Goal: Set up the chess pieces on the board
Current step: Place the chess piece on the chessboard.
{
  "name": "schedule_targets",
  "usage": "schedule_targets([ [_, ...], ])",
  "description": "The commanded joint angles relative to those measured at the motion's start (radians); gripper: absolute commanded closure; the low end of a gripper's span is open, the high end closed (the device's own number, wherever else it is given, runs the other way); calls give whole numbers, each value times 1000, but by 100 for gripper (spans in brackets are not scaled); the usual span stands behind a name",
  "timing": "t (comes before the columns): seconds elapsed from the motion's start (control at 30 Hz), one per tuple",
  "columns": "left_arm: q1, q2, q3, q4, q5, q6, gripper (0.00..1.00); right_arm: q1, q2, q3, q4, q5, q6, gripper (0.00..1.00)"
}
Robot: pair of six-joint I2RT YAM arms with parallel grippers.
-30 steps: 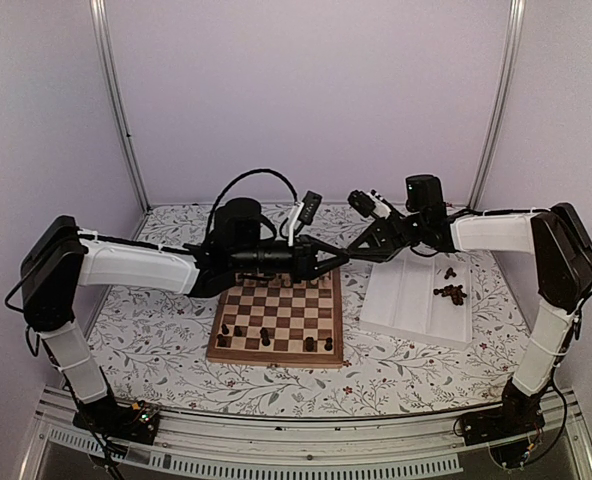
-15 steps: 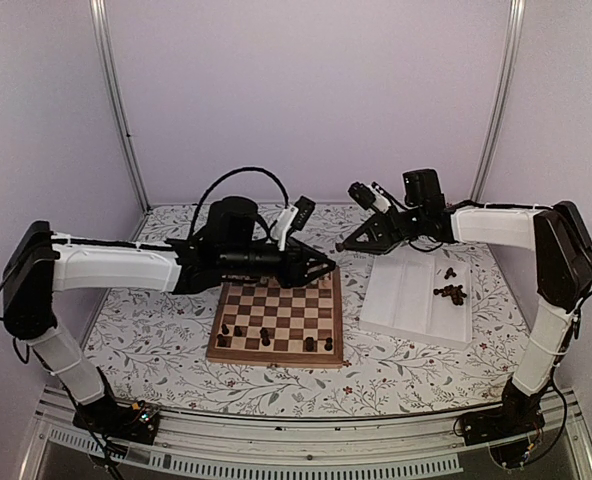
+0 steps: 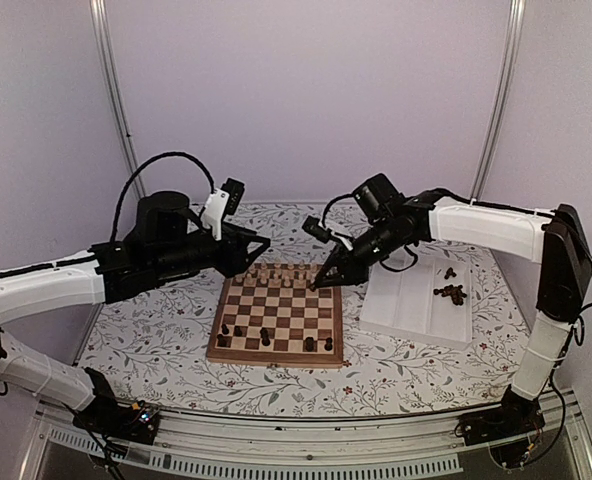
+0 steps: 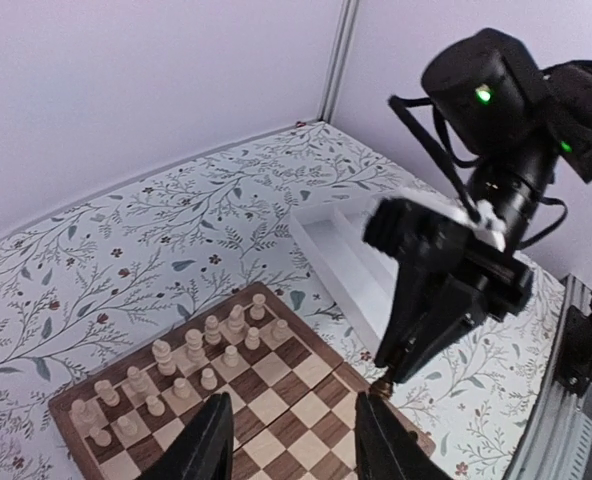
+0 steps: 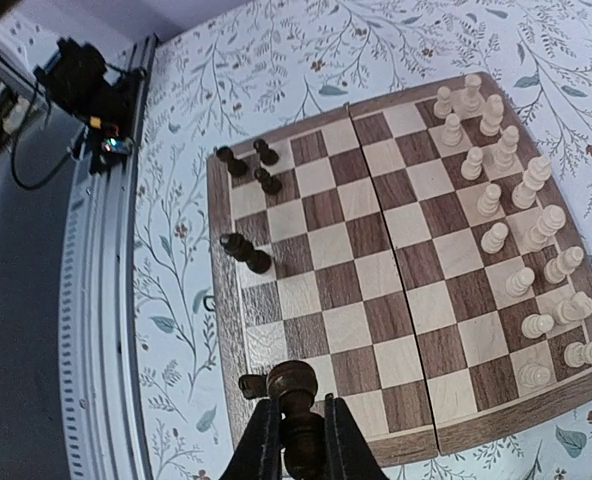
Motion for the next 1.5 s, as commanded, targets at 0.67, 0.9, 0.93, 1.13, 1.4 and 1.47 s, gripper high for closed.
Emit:
schedule_targets([
  [0.67,22,-84,-29,-118,-159,38,55,209,103,-46,-139,487,-242,98],
  [0.9,22,-80,-30,-117,-156,34,55,225,131,-41,-149,515,-247,97],
  [0.93,23,-81,-32,-118,-156,34,55,225,133,-39,-151,515,-246,97],
  [1.13,26,-81,-36,-119,-155,34,55,232,147,-23,-161,517,-245,94],
  [1.4,29,-78,-44,-115,-153,35,55,235,148,-10,-161,511,-234,81],
  [1.47,30,-75,-46,-114,-150,34,55,235,144,-1,-164,508,-231,80],
])
